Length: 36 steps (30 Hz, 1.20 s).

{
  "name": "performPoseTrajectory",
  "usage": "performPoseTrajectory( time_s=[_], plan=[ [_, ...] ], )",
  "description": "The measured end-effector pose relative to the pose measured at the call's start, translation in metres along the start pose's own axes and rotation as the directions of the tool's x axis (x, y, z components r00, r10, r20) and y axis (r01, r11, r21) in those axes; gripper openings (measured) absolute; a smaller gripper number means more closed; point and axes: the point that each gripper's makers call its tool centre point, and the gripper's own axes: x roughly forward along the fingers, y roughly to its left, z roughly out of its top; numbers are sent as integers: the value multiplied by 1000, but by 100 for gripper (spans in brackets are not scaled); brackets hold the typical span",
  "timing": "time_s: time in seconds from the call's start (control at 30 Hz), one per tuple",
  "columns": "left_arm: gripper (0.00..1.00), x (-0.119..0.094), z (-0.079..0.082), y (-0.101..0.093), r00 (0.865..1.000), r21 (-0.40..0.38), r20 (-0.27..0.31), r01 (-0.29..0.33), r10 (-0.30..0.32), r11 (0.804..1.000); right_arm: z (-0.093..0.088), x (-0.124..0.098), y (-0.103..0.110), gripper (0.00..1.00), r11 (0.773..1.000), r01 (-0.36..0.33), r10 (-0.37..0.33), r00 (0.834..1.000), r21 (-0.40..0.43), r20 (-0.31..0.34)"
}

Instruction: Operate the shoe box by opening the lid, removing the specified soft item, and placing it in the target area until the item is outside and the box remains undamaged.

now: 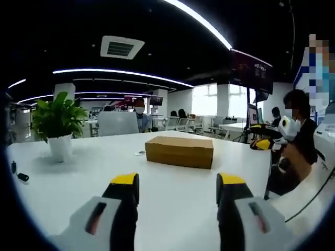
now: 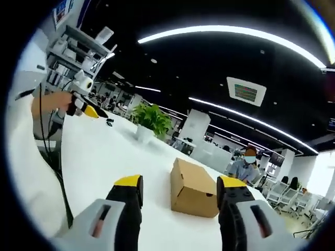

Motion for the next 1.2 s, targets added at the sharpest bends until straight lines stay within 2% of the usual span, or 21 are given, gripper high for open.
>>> performPoseTrajectory(
  time_s=[0.13,0.23,0.3,0.4,0.53,0.6,0.7,0.87,0.97,1.07,1.2],
  plan=[
    [60,0,1,0,1000,6,3,-5,5,1000,-1,-1,-2,58,1000,4,-4,1000,8,1],
    [55,0,-5,4,999,39,-31,-24,25,999,-6,-2,-3,56,1000,14,-14,1000,-11,-22],
    [55,0,-5,7,999,30,-28,-31,32,999,-8,-1,-4,55,1000,19,-19,999,-19,-29],
    [55,-2,0,6,1000,0,0,-8,8,1000,-10,-1,-5,55,1000,25,-25,999,-5,-39],
    [55,-2,5,6,1000,17,27,-7,6,1000,-7,-1,-6,57,999,25,-24,999,31,-24],
    [55,0,8,4,999,60,37,31,-34,998,-7,-1,-5,60,999,17,-16,1000,41,-21],
    [57,1,17,8,995,27,37,89,-90,996,-6,2,-1,66,998,-9,10,1000,60,-17],
    [55,-3,25,8,996,52,63,62,-66,997,4,0,-4,69,998,0,-1,1000,58,6],
    [53,-3,21,11,998,81,40,46,-50,996,6,-2,-5,68,997,4,-5,1000,80,12],
    [53,-2,15,3,998,98,22,58,-60,993,6,-5,-5,68,997,9,-11,1000,82,18],
    [53,-1,13,-3,996,51,58,64,-67,997,2,-6,-5,63,999,10,-10,1000,49,-4]
  ],
)
